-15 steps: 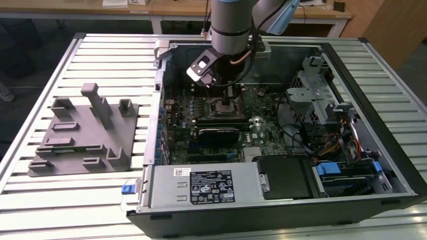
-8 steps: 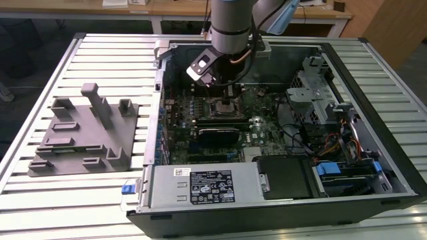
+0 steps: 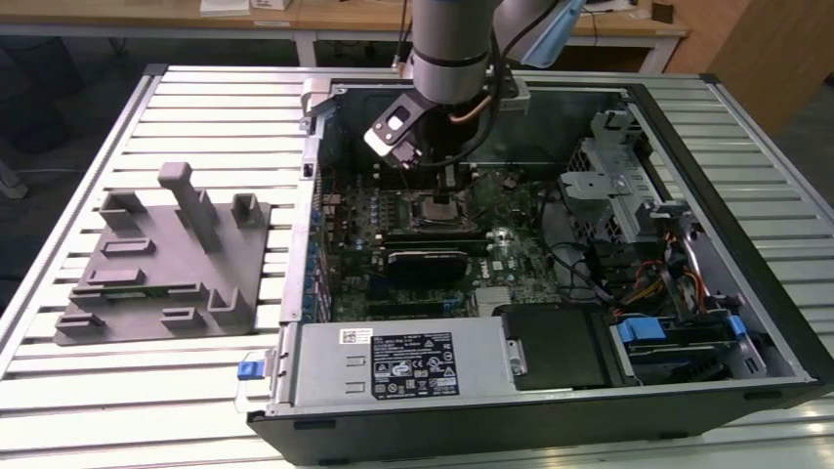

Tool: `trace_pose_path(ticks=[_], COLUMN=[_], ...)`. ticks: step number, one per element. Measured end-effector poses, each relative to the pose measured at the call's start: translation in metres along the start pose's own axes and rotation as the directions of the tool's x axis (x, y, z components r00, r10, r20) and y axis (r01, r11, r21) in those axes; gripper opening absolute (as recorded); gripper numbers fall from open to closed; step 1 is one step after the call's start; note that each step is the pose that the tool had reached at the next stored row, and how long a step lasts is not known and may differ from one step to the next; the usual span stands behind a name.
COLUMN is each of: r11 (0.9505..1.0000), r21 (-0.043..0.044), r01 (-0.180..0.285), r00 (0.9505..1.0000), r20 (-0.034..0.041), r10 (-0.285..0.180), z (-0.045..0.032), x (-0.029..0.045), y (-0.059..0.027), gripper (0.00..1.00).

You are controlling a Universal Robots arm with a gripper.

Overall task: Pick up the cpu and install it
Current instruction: 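Close the cpu cover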

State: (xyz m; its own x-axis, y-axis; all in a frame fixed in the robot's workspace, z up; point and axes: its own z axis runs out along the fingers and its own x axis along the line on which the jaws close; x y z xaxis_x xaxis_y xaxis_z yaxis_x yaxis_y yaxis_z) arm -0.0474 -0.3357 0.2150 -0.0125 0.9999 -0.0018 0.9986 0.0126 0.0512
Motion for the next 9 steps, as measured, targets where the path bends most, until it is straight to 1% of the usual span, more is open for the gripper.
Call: trace_pose_path(ticks=[9], r11=[1.0000], r21=[0.0000], r01=[0.000], r00=[1.0000], r20=[0.0000], r10=[0.000], z=[-0.0038], x=[0.0000], y=[0.0002], gripper=[0.11])
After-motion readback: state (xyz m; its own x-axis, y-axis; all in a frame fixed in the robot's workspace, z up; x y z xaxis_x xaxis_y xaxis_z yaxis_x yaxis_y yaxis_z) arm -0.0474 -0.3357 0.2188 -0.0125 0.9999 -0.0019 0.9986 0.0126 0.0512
